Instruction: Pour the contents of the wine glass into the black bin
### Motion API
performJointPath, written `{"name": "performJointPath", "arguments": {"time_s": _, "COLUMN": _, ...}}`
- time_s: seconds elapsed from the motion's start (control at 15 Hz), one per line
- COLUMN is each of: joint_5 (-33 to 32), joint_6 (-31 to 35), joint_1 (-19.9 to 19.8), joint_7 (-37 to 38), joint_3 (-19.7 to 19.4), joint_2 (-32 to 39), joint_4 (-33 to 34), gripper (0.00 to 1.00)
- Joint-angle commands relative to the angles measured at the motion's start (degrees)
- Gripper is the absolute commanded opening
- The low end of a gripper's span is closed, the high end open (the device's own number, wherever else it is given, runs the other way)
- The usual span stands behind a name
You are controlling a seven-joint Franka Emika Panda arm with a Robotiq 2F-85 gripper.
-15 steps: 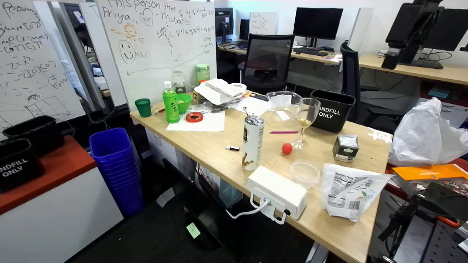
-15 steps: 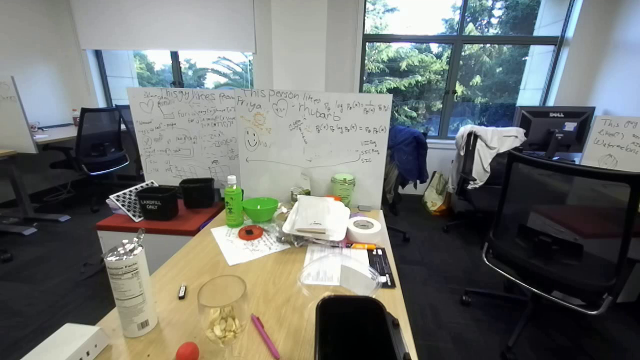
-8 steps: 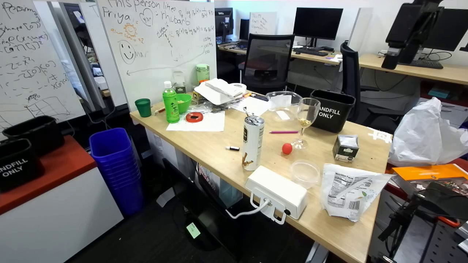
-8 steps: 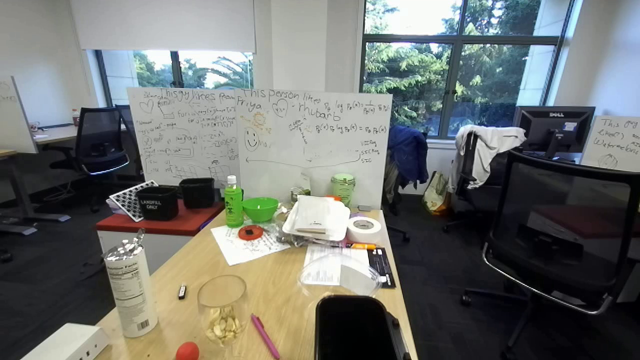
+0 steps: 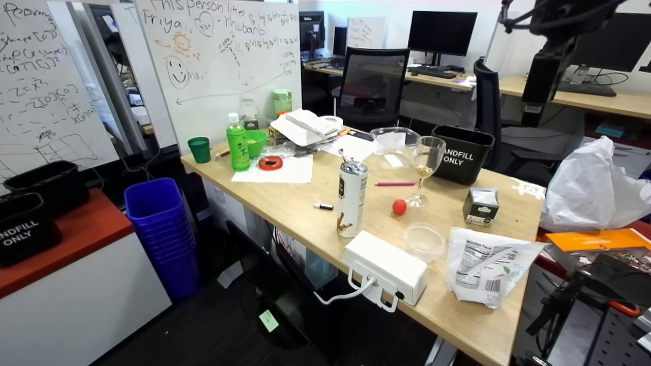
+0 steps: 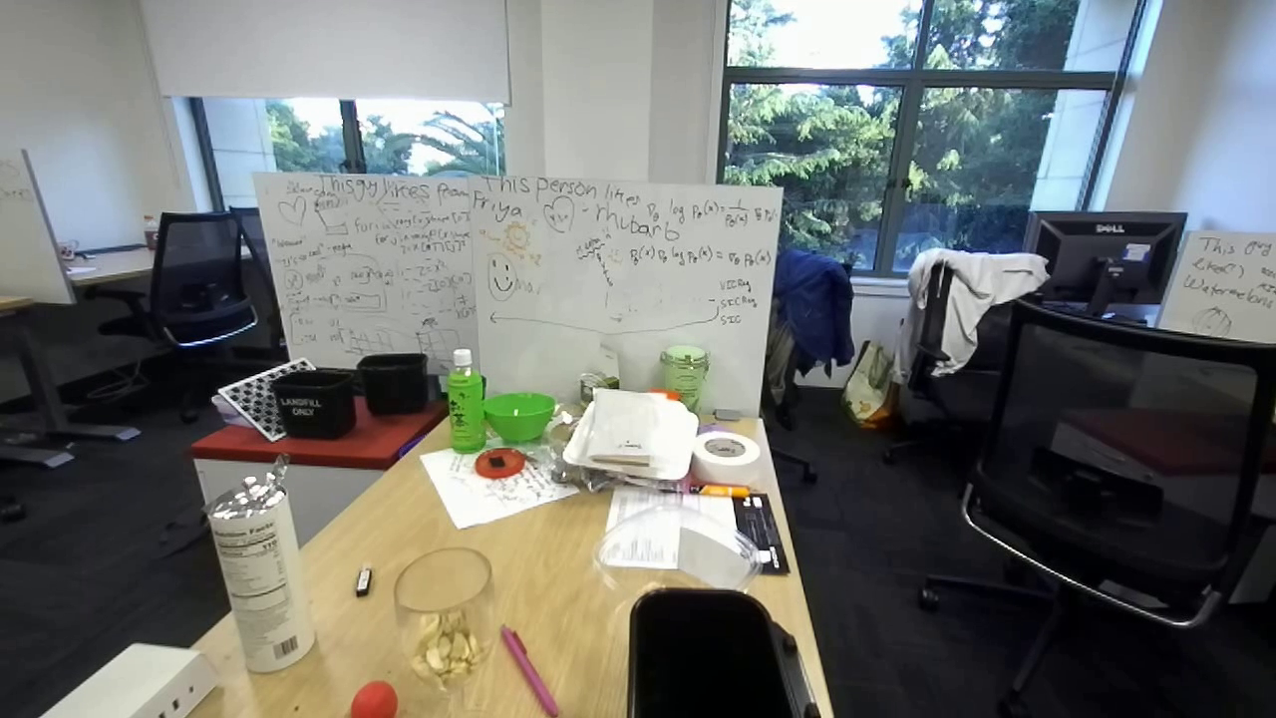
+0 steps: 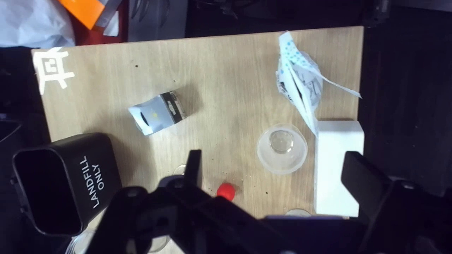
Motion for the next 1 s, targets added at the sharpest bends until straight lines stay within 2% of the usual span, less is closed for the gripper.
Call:
{"name": "performJointPath", "arguments": {"time_s": 0.0, "joint_5": -9.8, "joint_6": 2.3, "joint_1": 0.0, "joint_7": 1.9, "joint_3": 3.2, "joint_2": 6.3, "joint_4": 1.3, "gripper": 1.0}}
{"name": "performJointPath", "arguments": {"time_s": 0.33, "joint_5": -27.4, "joint_6": 6.2, "joint_1": -0.2, "joint_7": 9.3, "joint_3": 6.1, "joint_2": 15.6, "joint_4": 2.0, "gripper": 1.0}}
{"name": "performJointPath", "arguments": {"time_s": 0.4, "joint_5": -22.7, "joint_6": 5.2, "joint_1": 1.5, "joint_7": 7.7, "joint_3": 4.3, "joint_2": 13.0, "joint_4": 0.6, "gripper": 1.0}}
{"name": "performJointPath", "arguments": {"time_s": 0.93, "joint_5": -23.6, "joint_6": 5.4, "joint_1": 1.8, "joint_7": 8.6, "joint_3": 4.1, "joint_2": 13.2, "joint_4": 0.8, "gripper": 1.0}}
